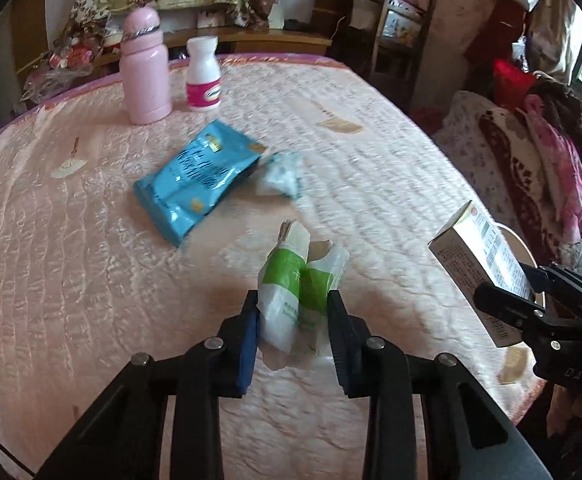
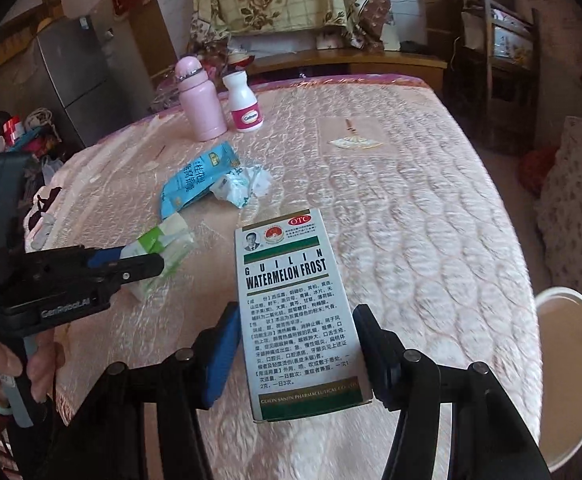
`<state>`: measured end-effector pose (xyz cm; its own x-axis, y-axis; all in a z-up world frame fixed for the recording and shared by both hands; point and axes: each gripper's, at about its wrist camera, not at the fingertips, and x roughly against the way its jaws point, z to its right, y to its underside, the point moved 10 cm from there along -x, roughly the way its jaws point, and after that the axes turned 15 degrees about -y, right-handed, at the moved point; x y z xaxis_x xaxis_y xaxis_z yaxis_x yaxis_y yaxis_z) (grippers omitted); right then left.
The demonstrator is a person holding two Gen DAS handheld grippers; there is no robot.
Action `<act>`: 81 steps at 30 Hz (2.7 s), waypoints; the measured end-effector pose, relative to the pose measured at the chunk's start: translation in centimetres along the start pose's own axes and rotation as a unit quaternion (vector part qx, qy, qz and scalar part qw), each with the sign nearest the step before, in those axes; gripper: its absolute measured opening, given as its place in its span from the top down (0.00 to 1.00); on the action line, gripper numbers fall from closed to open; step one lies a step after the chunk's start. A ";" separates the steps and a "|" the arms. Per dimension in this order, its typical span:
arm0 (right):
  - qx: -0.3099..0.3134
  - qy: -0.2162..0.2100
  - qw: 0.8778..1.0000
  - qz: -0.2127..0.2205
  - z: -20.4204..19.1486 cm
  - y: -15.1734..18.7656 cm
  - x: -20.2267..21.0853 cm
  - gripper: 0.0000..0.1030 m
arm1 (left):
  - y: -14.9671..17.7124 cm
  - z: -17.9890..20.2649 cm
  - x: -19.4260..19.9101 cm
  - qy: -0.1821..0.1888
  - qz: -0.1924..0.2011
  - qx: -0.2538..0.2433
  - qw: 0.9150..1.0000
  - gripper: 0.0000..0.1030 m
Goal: Collect trash
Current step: 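Grasp the Watermelon Frost box with the right tool while the left tool grasps the green-white tissue pack, then carry the box and tissue pack over the bucket and open both tools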
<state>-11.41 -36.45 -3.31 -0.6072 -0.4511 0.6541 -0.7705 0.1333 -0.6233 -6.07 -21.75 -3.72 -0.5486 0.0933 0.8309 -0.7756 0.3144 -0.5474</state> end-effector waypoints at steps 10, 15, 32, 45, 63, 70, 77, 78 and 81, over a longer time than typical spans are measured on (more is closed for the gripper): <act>-0.031 0.030 0.998 0.034 2.4 1.3 4.6 0.42 | -0.1 5.0 2.1 0.004 0.019 -0.023 1.000 0.67; -0.044 0.044 0.997 0.044 3.8 1.9 6.2 0.42 | -0.4 7.4 2.8 0.007 0.029 -0.038 0.999 0.67; -0.084 0.090 0.989 0.077 8.5 3.2 11.3 0.42 | -1.3 15.5 4.3 0.048 0.043 -0.073 0.995 0.67; -0.126 0.126 0.979 0.101 13.1 5.0 15.7 0.42 | -2.4 22.9 4.8 0.083 0.045 -0.106 0.990 0.67; -0.198 0.165 0.958 0.129 20.2 8.3 20.6 0.42 | -1.2 32.1 3.0 0.120 0.014 -0.149 0.981 0.67; -0.214 0.181 0.951 0.129 22.5 9.2 21.6 0.42 | -0.6 34.4 1.6 0.131 -0.006 -0.154 0.979 0.67; -0.232 0.187 0.946 0.125 24.2 10.4 21.6 0.42 | 0.0 35.8 0.6 0.129 -0.011 -0.167 0.977 0.67; -0.235 0.187 0.946 0.125 24.4 10.6 21.6 0.42 | 0.0 35.9 0.4 0.129 -0.013 -0.167 0.977 0.67; -0.240 0.186 0.945 0.124 24.7 10.9 21.5 0.42 | 0.3 36.0 0.1 0.130 -0.018 -0.168 0.977 0.67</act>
<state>-28.08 -66.47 -6.68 -0.7376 -0.0237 0.6748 -0.5410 0.6188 -0.5696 -17.62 -55.68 -7.38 -0.3922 0.2992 0.8699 -0.6224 0.6100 -0.4904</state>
